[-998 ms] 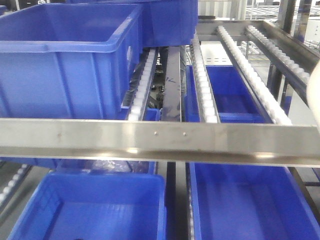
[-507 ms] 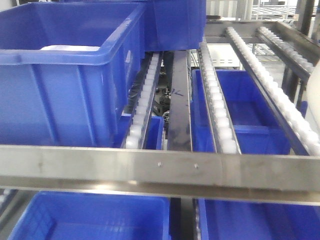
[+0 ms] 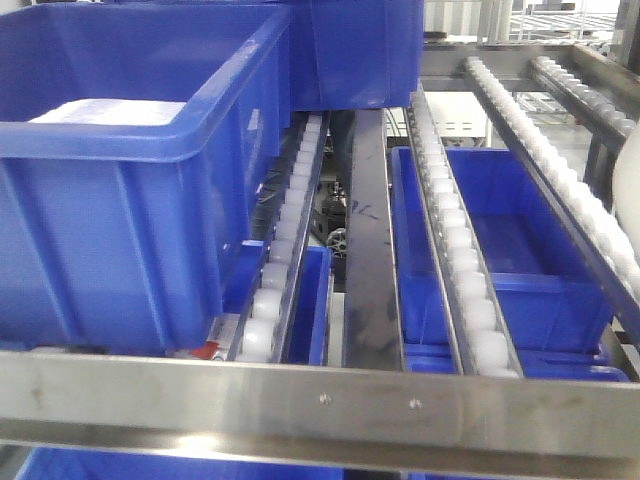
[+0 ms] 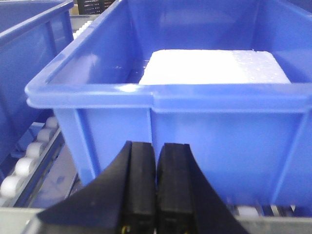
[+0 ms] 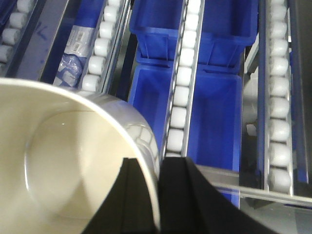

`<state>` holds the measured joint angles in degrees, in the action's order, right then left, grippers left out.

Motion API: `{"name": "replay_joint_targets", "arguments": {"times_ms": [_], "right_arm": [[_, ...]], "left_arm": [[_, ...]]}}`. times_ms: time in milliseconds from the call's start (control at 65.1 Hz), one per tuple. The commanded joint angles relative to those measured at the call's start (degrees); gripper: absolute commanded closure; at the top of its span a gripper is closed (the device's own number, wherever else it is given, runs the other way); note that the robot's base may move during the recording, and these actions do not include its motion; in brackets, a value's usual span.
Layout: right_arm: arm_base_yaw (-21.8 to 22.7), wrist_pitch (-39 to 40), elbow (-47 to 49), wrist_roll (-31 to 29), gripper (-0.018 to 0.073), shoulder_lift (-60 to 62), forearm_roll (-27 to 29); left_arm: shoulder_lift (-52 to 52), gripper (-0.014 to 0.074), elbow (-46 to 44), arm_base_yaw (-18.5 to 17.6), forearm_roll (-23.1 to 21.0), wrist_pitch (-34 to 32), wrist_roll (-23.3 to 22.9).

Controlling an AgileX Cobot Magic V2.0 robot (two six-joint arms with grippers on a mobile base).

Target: Move white bin to right shelf second layer

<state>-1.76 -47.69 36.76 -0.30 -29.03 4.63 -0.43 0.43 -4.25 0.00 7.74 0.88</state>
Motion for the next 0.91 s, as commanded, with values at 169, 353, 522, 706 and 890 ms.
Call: {"name": "replay_joint_targets", "arguments": {"times_ms": [169,353,522,706,890], "right_arm": [[0.45,4.99,1.63,-0.26,0.0511,-0.10,0.28],[0.45,4.99,1.63,-0.26,0.0511,-0.10,0.28],[0.45,4.99,1.63,-0.26,0.0511,-0.10,0.28],[0.45,5.05,1.63,-0.26,0.0511,-0.10,0.28],[0.45,5.04,1.63,-0.26,0.0511,-0.10,0.36]], "left_arm": [[-0.92,0.0512,2.11,-0.33,0.00,-4.98,-0.17],[-0.92,0.0512,2.11,-0.33,0.00,-4.98,-0.17],[-0.92,0.0512,2.11,-0.33,0.00,-4.98,-0.17],[-0.92,0.0512,2.11,-0.33,0.00,-4.98,-0.17],[-0.92,0.0512,2.11,-0.33,0.00,-4.98,-0.17]]}}
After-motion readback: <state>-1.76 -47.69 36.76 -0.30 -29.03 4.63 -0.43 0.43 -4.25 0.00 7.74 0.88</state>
